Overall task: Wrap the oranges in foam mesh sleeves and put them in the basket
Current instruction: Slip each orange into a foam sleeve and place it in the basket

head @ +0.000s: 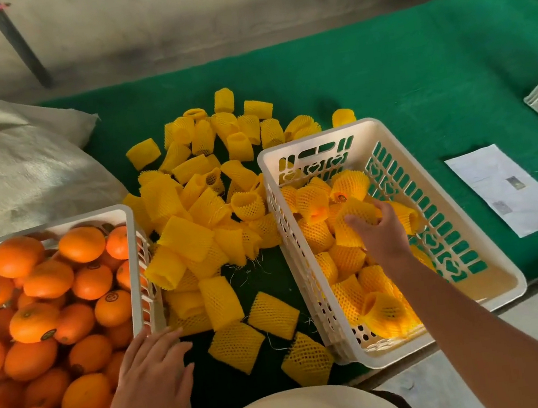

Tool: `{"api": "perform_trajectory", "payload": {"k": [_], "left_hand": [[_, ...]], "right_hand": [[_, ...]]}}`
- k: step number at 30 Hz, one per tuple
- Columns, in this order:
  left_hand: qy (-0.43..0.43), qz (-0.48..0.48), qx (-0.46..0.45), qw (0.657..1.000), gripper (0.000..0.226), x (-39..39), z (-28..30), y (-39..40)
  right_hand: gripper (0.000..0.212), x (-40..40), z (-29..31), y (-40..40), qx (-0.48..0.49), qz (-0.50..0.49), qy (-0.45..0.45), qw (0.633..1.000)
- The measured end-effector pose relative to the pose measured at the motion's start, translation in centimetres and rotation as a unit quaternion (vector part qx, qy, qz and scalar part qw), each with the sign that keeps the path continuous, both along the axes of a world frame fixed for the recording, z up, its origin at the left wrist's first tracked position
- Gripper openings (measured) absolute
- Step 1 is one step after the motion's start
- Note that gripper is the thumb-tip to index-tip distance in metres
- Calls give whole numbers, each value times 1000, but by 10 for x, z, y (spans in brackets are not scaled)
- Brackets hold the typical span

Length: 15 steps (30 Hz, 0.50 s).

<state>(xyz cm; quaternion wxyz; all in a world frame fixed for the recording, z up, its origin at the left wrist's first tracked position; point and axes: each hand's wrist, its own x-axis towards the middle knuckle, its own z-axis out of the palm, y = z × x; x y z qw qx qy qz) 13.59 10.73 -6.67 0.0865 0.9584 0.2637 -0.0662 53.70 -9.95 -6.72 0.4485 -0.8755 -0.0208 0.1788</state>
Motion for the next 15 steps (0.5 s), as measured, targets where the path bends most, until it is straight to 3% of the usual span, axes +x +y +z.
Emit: {"api": "perform_trajectory", "payload": {"k": [5, 8, 15], "left_hand": [[-49, 16, -17, 999, 42, 1, -1, 3], [-77, 14, -16, 997, 34, 1, -3, 4], [-101, 27, -25, 994, 42, 1, -9, 3]], "right_hand": [[91, 27, -40, -3, -115, 11, -22, 993], [91, 30, -50, -1, -117, -2, -19, 993], [72, -1, -36, -24, -109, 20, -55, 992]]}}
